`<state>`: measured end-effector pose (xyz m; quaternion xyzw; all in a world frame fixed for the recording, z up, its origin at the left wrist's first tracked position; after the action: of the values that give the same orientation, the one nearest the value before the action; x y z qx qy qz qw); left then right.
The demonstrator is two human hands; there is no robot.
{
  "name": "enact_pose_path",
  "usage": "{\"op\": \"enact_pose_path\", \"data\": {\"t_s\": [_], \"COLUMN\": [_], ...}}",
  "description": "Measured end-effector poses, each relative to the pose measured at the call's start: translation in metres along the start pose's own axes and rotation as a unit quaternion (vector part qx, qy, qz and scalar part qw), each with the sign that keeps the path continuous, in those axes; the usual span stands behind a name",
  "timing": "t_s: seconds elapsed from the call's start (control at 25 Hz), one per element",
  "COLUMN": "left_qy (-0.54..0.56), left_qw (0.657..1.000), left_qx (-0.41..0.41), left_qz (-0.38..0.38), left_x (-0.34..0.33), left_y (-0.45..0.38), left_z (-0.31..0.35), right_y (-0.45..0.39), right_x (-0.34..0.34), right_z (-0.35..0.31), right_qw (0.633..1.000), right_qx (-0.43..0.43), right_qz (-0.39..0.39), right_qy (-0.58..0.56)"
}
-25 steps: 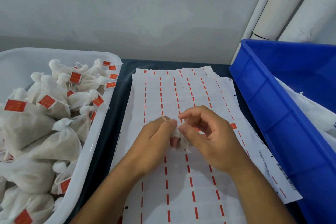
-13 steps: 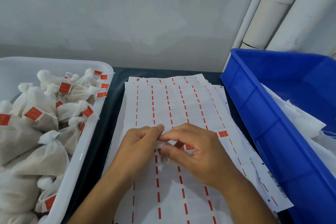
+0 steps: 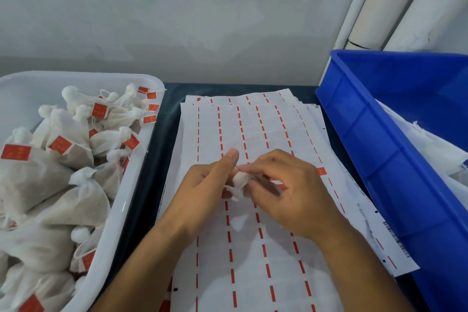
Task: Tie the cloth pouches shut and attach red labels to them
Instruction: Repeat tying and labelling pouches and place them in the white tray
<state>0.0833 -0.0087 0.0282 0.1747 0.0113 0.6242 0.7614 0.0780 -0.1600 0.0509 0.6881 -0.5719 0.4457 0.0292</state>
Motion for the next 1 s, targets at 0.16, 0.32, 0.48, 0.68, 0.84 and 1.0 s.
{"op": "enact_pose_path", "data": {"t_s": [0.16,0.32,0.48,0.68,0.84,1.0], "left_qy": [0.005,0.011,0.067,0.154,0.221,0.201], "left_qw": [0.999,0.994,0.992,0.984,0.972,0.977], "left_qx": [-0.042,-0.108,-0.105,-0.077,-0.055,-0.016], "left_qz": [-0.033,-0.027,0.030,0.039,0.054,0.077], "left_x": [-0.004,-0.015,-0.010,-0.012,-0.009,-0.008], "left_y": [-0.001,0.001,0.001,0.000,-0.002,-0.002], "left_z": [0.005,0.015,0.012,0.006,0.001,-0.003], "right_y": [-0.002,-0.003,-0.004,-0.003,-0.002,-0.002], "right_x": [0.010,0.017,0.014,0.012,0.009,0.004], "right_z": [0.005,0.005,-0.004,-0.004,0.000,0.005], "right_qw": [0.994,0.983,0.980,0.967,0.965,0.961], "right_qx": [-0.035,-0.051,-0.050,-0.082,-0.111,-0.139], "right_qz": [0.074,0.127,0.135,0.151,0.143,0.122], "right_qy": [-0.075,-0.121,-0.138,-0.188,-0.191,-0.204]}}
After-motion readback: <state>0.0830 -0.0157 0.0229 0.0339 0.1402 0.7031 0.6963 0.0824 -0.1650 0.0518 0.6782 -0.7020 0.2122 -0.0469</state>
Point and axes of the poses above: each hand's wrist, its own y-axis away from the middle knuckle, its own x-axis out of the back of the hand, z = x × y, the point moved 7 cm from there along -y, towards the middle knuckle, and after that the axes turned 7 degrees about x, right-handed, at the moved point
